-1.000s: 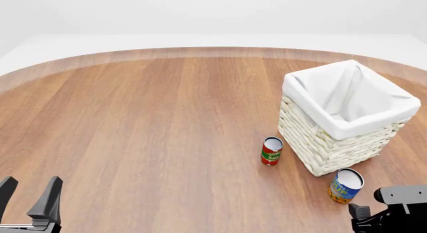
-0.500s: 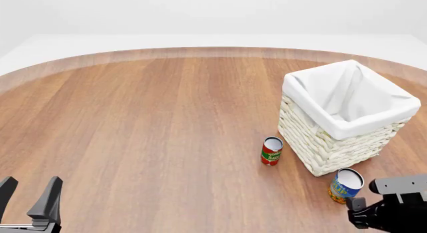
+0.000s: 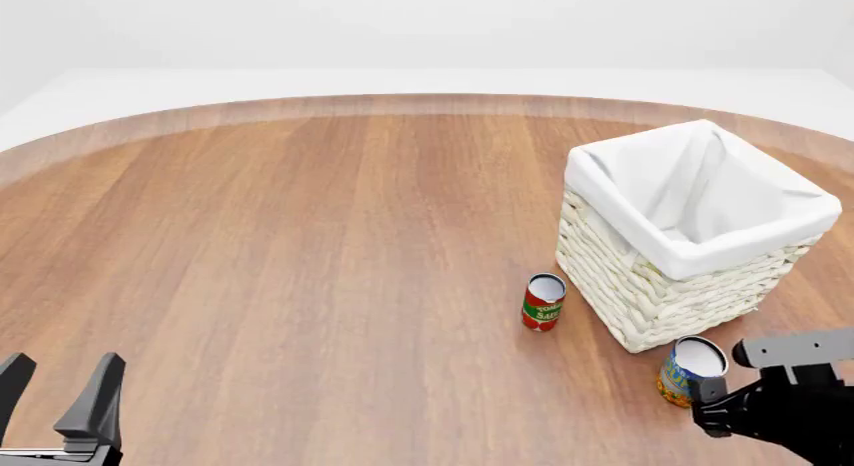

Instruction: Pick up the alphabet soup and the cream cheese box, and put them in the basket.

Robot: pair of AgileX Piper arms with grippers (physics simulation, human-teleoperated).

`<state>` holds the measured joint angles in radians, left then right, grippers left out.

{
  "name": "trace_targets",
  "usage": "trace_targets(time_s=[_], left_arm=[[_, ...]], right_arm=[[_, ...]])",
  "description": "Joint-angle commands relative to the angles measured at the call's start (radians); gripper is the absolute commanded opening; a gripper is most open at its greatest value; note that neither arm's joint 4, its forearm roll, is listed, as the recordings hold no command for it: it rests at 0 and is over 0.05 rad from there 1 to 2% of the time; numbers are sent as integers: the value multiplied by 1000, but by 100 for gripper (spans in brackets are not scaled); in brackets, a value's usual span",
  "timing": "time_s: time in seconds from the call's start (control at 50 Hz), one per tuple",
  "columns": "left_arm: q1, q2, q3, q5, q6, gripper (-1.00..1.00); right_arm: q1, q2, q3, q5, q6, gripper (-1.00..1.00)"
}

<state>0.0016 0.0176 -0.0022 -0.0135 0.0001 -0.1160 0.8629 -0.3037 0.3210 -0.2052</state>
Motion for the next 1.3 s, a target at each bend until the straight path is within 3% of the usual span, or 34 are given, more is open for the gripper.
trace_targets(time_s=[0.02, 0.9, 1.3], left_arm=[[0, 1, 0, -1, 0, 100], [0, -4, 0, 4, 0, 100], [0, -4, 0, 4, 0, 100]], right_arm=[[-2, 55, -8, -42, -2, 100], [-21, 269, -55, -192, -15, 100], [2, 325, -4, -271, -4, 100]])
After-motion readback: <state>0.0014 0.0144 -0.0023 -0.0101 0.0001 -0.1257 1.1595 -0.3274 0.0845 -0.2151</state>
